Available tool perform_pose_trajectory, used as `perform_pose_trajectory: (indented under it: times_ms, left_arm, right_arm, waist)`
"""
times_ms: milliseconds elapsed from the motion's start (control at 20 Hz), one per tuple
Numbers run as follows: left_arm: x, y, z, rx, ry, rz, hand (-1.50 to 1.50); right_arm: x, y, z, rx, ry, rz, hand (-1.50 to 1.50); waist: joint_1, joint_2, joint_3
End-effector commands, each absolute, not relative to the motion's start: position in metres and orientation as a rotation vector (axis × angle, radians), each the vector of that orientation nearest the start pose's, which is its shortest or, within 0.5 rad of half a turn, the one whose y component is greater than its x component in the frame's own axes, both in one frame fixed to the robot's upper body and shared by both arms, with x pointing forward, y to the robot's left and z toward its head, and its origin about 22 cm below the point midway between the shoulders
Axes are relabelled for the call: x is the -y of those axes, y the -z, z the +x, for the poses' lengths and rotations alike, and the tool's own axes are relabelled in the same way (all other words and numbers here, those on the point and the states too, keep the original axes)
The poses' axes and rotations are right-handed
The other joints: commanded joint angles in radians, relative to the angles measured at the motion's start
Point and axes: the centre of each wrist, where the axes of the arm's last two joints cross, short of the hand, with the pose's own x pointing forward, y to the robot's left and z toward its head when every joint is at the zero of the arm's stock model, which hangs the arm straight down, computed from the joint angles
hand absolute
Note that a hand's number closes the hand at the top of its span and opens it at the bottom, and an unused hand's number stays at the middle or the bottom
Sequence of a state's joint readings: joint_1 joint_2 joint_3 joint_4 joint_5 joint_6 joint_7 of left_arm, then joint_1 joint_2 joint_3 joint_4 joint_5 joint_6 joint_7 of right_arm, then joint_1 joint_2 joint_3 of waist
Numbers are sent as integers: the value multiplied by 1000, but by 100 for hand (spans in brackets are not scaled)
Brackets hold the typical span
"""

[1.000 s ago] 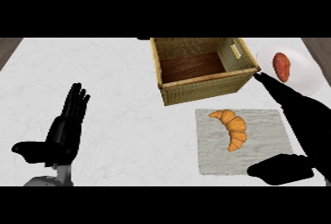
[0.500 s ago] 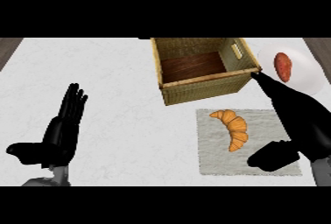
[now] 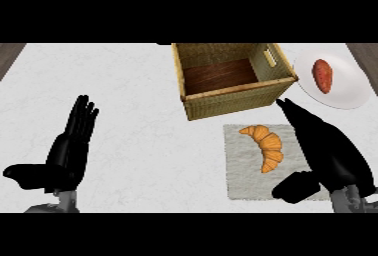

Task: Pick the croissant from the placemat and place it in the basket

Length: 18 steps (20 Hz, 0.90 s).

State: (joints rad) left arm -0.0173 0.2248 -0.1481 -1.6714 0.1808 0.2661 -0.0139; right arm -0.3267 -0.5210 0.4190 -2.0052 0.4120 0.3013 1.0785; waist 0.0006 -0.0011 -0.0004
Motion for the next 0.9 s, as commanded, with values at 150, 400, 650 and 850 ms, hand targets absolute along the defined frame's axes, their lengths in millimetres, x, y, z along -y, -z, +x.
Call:
perform_pose_trajectory:
  times_ms: [150,400,650,850]
  left_arm:
    - [-246,-27,245,1671,-57,97,0]
    - [-242,-26,231,1686,-36,100,0]
    - [-225,-33,234,1668,-59,95,0]
    - [-229,-25,235,1662,-48,83,0]
  right_arm:
    - [185,-120,236,978,-942,-844,-150]
    - [177,-127,262,962,-929,-895,-150]
    - [171,-111,258,959,-922,-903,-150]
    - [169,-98,256,960,-923,-889,-150]
  waist:
    - [-1,1,0]
    - [5,1,0]
    - [2,1,0]
    - [1,1,0]
